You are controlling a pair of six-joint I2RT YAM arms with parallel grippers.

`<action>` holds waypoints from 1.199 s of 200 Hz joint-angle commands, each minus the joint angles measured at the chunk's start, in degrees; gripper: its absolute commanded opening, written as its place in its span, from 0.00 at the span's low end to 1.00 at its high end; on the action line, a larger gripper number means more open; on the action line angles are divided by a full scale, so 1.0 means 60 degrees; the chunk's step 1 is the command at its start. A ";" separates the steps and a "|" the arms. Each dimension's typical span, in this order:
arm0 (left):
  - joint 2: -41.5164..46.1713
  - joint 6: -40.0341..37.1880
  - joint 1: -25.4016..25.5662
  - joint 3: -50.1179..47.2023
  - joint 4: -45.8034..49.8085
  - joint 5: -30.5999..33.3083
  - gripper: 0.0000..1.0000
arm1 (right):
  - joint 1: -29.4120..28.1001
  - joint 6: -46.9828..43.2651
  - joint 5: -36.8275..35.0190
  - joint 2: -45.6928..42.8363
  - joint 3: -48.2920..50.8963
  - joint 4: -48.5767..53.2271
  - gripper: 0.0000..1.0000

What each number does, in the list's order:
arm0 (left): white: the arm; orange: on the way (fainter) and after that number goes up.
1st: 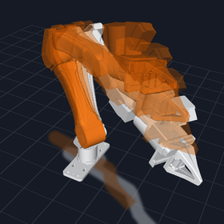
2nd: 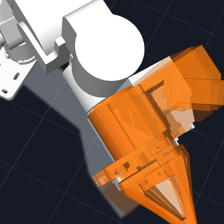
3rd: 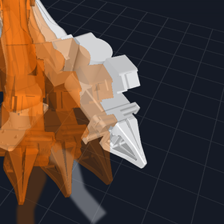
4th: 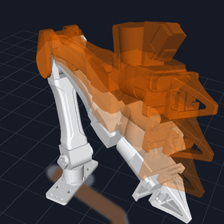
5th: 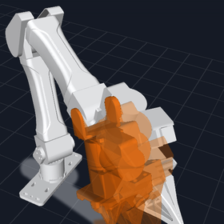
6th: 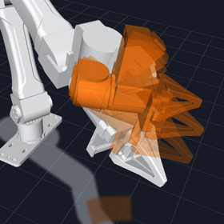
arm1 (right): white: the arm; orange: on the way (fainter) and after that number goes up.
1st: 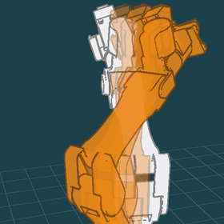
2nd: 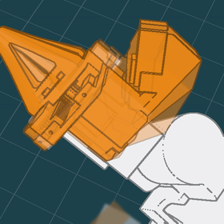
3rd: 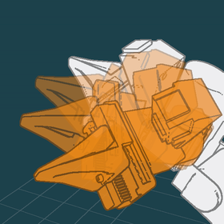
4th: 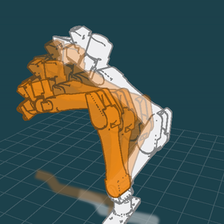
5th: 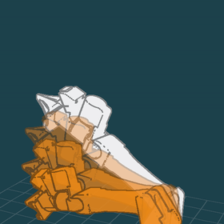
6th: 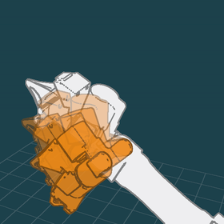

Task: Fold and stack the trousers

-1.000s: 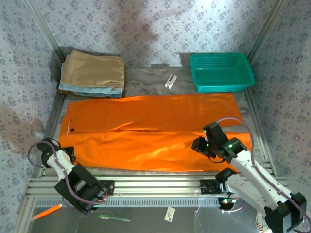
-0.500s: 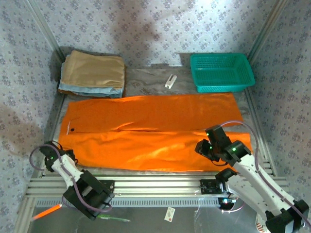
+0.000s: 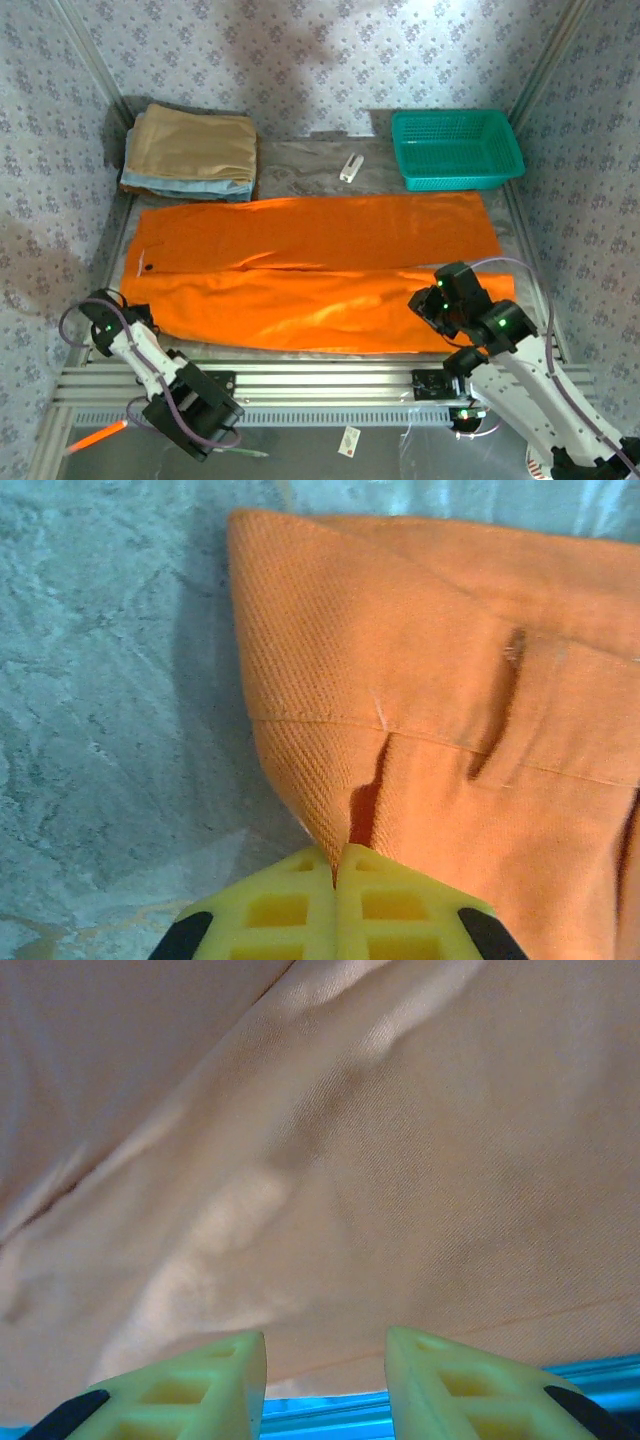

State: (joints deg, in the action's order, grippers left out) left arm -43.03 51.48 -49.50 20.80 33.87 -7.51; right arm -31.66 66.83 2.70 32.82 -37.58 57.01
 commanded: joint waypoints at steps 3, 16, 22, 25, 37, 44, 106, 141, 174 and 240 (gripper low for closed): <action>0.0307 -0.0153 -0.0030 0.0471 0.0068 -0.0436 0.00 | -0.0863 0.2403 -0.0454 -0.0310 0.0784 0.0020 0.37; 0.0422 -0.0137 -0.0027 0.0499 0.0107 -0.0552 0.00 | -0.1583 0.3442 -0.0891 -0.0464 0.1243 -0.0264 0.39; 0.0458 -0.0135 -0.0022 0.0504 0.0098 -0.0626 0.00 | -0.1916 0.3863 -0.1060 -0.0486 0.1420 -0.0385 0.40; 0.0480 -0.0129 -0.0016 0.0516 0.0105 -0.0672 0.00 | -0.2060 0.4071 -0.1158 -0.0476 0.1518 -0.0465 0.40; 0.0572 -0.0128 -0.0011 0.0553 0.0139 -0.0859 0.00 | -0.2738 0.4880 -0.1455 -0.0392 0.1853 -0.0844 0.43; 0.0616 -0.0141 0.0011 0.0583 0.0153 -0.0938 0.00 | -0.3101 0.5328 -0.1617 -0.0298 0.2018 -0.1054 0.46; 0.0891 -0.0177 0.0170 0.0875 0.0389 -0.1067 0.00 | -0.4995 0.8549 -0.2545 0.0825 0.2863 -0.1759 0.50; 0.0892 -0.0216 0.0207 0.1113 0.0466 -0.1136 0.00 | -0.5167 0.9464 -0.2526 0.0814 0.3227 -0.1702 0.49; 0.0887 -0.0243 0.0220 0.1222 0.0478 -0.1236 0.00 | -0.5282 0.9856 -0.2537 0.0651 0.3356 -0.1474 0.48; 0.1097 -0.0223 0.0266 0.0975 0.0450 -0.1267 0.00 | -0.5575 0.9690 -0.2411 0.0358 0.2749 -0.0890 0.47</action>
State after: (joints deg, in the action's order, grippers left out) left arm -37.69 50.57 -48.23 25.85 37.30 -13.80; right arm -63.51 118.15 -10.52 34.17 -18.83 48.75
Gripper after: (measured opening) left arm 0.043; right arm 0.475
